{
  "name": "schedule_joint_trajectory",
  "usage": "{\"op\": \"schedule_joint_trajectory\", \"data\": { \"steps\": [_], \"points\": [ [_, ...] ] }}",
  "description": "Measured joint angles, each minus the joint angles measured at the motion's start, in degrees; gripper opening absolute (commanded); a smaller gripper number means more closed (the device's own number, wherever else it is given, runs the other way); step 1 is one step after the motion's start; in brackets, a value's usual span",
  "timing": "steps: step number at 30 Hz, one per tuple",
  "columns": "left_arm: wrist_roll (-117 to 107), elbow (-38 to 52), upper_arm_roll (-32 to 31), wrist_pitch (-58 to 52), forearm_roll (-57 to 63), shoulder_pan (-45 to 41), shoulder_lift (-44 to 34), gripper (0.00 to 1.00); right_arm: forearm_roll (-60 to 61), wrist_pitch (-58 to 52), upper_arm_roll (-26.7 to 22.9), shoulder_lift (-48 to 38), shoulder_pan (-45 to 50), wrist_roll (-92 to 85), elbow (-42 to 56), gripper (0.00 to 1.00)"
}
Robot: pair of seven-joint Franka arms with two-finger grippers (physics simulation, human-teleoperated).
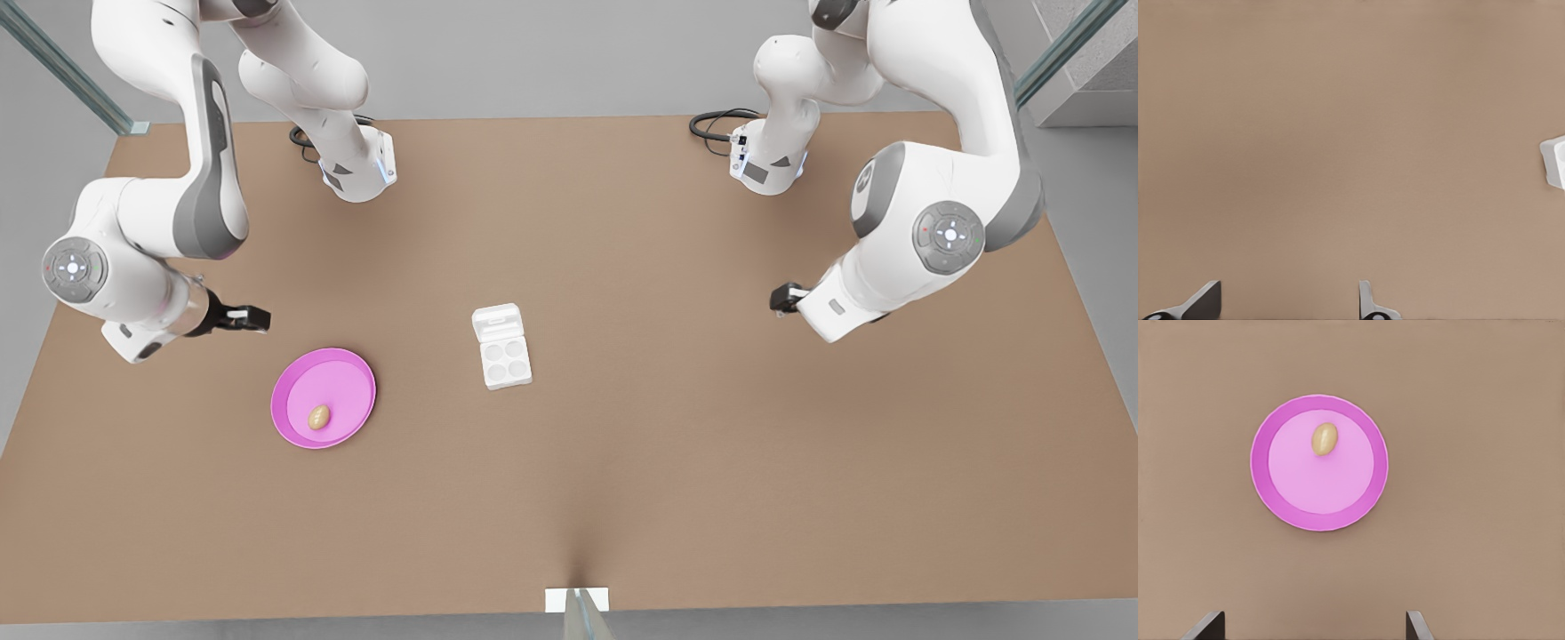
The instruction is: Pack egg into the box and close the box lid
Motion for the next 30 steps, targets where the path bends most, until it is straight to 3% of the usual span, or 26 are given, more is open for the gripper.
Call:
{"op": "schedule_joint_trajectory", "data": {
  "steps": [4,8,15,20,24,30],
  "points": [
    [-0.6,0.1,0.0,2.4,0.2,0.0,-0.3,1.00,0.0,1.7,0.0,2.6,0.5,0.0,3.2,1.00],
    [-1.1,0.4,0.1,1.2,0.7,0.2,0.0,1.00,0.3,-3.5,-0.1,18.9,0.0,0.1,18.5,1.00],
    [-2.0,0.3,0.3,0.9,2.5,0.1,-0.1,1.00,-0.1,-3.4,-0.7,36.0,0.7,0.4,21.0,1.00],
    [-2.6,0.1,-0.4,-0.6,3.6,-0.2,-0.6,1.00,0.2,6.9,-0.5,32.6,0.5,0.5,10.7,1.00],
    [-3.2,0.2,-0.7,-1.8,5.0,-0.4,-1.0,1.00,-0.7,20.6,-1.2,20.6,1.8,1.6,-7.0,1.00],
    [-4.2,0.6,-0.3,-2.9,6.5,-0.6,-1.4,1.00,-3.6,36.2,-1.1,19.6,0.2,4.4,-15.8,1.00]
  ]
}}
